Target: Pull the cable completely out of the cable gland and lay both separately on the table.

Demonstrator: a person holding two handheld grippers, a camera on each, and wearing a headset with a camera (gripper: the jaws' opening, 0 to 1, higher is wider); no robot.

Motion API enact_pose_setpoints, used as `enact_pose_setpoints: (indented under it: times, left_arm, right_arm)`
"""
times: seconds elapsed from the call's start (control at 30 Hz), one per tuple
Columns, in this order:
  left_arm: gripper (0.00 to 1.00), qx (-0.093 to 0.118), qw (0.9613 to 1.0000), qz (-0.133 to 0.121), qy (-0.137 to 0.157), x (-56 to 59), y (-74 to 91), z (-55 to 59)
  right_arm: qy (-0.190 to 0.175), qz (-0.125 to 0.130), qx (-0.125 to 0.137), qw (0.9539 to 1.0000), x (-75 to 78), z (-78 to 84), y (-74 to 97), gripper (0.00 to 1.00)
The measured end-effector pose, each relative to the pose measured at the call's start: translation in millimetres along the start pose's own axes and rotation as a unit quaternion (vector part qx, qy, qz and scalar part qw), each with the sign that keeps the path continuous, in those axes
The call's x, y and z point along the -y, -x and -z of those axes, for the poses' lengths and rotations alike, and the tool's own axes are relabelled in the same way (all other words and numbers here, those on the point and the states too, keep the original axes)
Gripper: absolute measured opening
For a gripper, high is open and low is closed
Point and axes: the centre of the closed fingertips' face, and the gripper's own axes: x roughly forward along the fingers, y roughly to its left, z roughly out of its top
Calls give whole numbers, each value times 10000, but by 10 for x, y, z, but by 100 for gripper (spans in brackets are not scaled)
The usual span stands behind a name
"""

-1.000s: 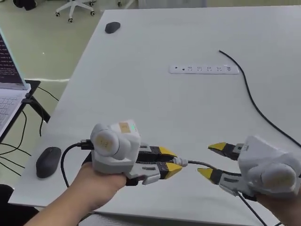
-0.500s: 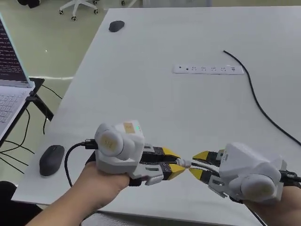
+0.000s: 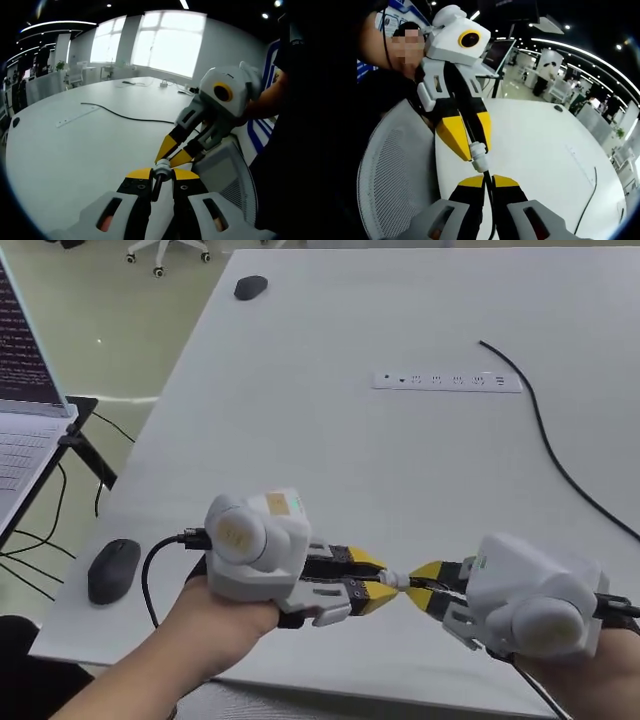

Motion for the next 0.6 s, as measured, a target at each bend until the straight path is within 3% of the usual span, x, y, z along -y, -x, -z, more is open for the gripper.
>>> enact_pose_setpoints:
  times: [0.3, 0.6]
  left_arm:
    - [15, 51, 10000, -66, -16, -4, 41, -12]
    - [15, 125, 9998, -118, 69, 2, 57, -21]
  right_arm:
    - [-611, 117, -115, 9980, 54, 138, 43, 0]
    - [-1624, 194, -277, 9861, 97, 385, 124, 0]
